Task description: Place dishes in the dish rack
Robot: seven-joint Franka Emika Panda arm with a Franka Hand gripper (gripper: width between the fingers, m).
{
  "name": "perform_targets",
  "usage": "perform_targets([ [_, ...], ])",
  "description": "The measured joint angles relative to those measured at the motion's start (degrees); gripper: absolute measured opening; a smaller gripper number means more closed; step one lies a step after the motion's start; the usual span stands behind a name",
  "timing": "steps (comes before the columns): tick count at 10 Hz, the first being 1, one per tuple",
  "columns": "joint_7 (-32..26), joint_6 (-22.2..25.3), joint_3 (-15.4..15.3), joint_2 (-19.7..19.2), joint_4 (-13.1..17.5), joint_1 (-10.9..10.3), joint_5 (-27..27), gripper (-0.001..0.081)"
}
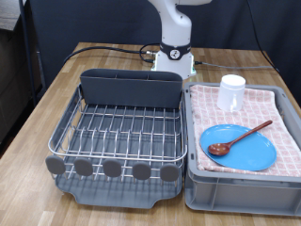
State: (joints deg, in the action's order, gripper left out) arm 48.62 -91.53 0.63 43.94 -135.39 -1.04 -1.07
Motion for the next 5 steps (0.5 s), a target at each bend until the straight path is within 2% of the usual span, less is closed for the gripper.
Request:
perform_targets([
  [3, 14.11, -7.23, -3.80, -2.61, -0.15, 0.13, -3.05, 0.0802],
  [5, 20.65, -8.48, -6.42, -6.97, 1.23, 0.12, -4.15, 0.0802],
])
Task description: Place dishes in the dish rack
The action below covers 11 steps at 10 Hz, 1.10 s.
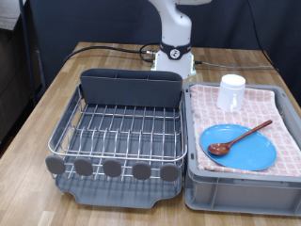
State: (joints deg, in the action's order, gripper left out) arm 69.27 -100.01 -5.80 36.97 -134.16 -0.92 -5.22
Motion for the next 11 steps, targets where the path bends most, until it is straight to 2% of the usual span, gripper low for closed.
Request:
perform_targets([
  [1, 1.06, 1.20, -0.49, -3.21, 2.56, 0.06, 0.03, 0.0802],
  [2, 0.96, 0.95, -0.42, -3.07, 2.44, 0.05, 0.03, 0.0802],
  [5, 3.60, -5.45, -1.97, -4.63, 2.13, -0.16, -1.78, 0.0802],
  [7, 8.68, -8.05, -4.34, -7.71, 3.24, -0.11, -2.20, 0.0802],
  [9, 14.43, -7.55, -7.12, -11.58, 5.80, 0.12, 0.27, 0.0802],
  [11, 16.86, -8.47, -9.17, -14.55, 6.75, 0.13, 3.44, 0.0802],
])
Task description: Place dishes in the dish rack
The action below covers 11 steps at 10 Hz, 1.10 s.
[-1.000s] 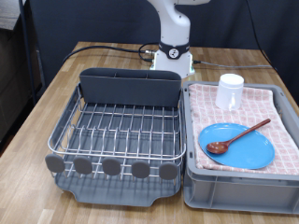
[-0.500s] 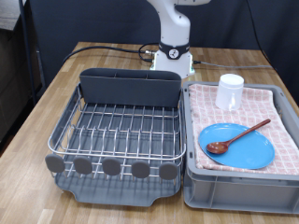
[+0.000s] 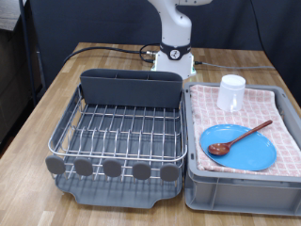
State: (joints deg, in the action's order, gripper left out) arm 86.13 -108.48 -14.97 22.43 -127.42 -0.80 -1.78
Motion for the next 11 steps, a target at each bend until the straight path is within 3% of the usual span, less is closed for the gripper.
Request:
perform_targets([
  [3, 4.69, -6.25, -2.42, -3.40, -0.42, 0.27, 4.98, 0.0802],
  [5, 4.62, -6.58, -2.40, -3.67, -0.56, 0.14, 4.64, 0.0802],
  [7, 7.52, -13.78, -3.93, -6.34, -2.29, 0.14, 5.38, 0.0802],
  [9, 14.02, -18.56, -6.09, -10.39, -2.99, 0.26, 9.62, 0.0802],
  [11, 21.49, -18.88, -8.32, -14.68, -2.39, 0.21, 14.52, 0.0802],
])
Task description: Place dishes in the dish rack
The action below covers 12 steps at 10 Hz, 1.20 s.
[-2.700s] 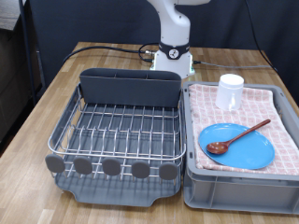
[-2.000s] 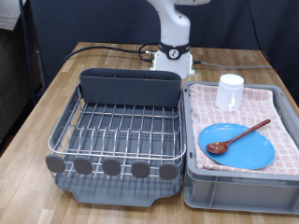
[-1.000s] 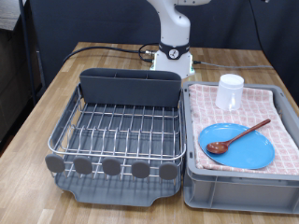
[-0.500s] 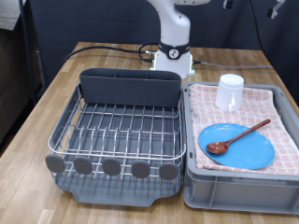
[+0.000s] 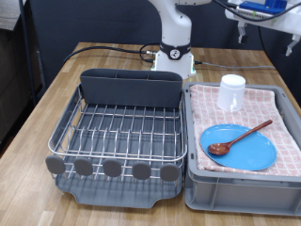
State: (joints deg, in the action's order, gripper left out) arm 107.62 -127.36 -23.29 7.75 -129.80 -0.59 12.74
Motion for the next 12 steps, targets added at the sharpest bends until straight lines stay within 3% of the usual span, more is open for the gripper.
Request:
perform_targets([
  [2, 6.29, -3.38, -1.28, -4.54, 0.58, -0.15, 4.59, 0.0802],
  [4, 8.12, -11.02, -1.07, -9.02, 0.69, -0.07, 6.75, 0.0802],
  [5, 8.12, -10.09, -1.08, -8.94, 0.74, -0.11, 6.74, 0.0802],
  [7, 14.87, -10.24, -1.07, -8.98, 0.40, -0.19, 10.39, 0.0802],
  [9, 20.29, -11.36, -1.11, -9.48, -0.42, -0.39, 13.71, 0.0802],
  [12, 22.93, -15.32, -0.77, -10.85, -2.34, -0.31, 15.02, 0.0802],
])
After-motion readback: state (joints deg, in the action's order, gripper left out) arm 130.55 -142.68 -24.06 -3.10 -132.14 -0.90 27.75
